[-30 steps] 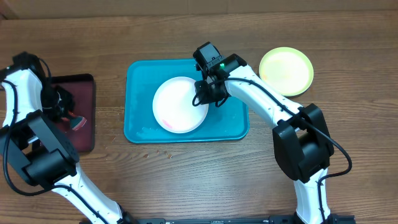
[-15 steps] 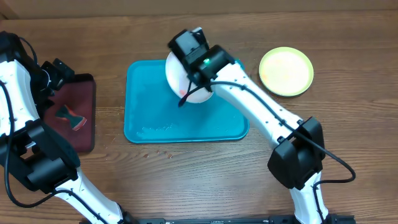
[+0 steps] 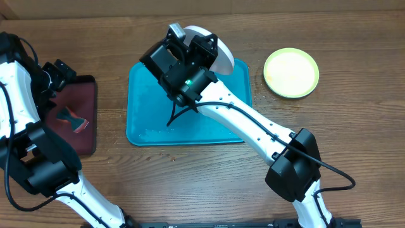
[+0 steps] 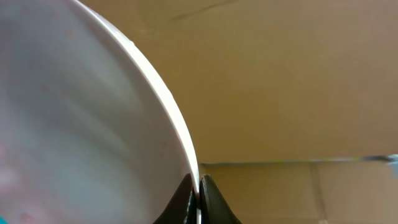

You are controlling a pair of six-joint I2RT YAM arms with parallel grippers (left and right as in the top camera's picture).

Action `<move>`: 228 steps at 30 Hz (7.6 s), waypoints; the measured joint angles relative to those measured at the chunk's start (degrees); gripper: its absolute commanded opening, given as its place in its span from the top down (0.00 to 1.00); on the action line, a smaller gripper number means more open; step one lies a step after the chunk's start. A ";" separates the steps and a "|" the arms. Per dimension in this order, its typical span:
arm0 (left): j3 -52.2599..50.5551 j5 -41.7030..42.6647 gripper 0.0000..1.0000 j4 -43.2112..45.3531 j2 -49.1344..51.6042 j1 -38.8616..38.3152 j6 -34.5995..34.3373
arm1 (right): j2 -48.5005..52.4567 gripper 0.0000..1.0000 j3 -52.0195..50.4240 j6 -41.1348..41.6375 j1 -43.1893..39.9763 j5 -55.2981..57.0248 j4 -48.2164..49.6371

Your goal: Clean dirty plates on tray and stack at the side

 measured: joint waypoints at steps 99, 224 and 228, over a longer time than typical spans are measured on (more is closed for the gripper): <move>0.00 0.04 0.00 0.00 0.00 0.00 0.00 | -24.00 0.00 -18.32 37.51 -42.75 -93.29 -41.05; -0.09 0.20 0.00 0.00 0.00 0.00 0.00 | -122.62 0.00 -117.66 37.48 -48.15 -81.57 44.98; -0.09 0.22 0.00 0.00 0.00 0.00 0.00 | -122.62 0.00 -117.68 37.44 -47.67 -79.82 43.76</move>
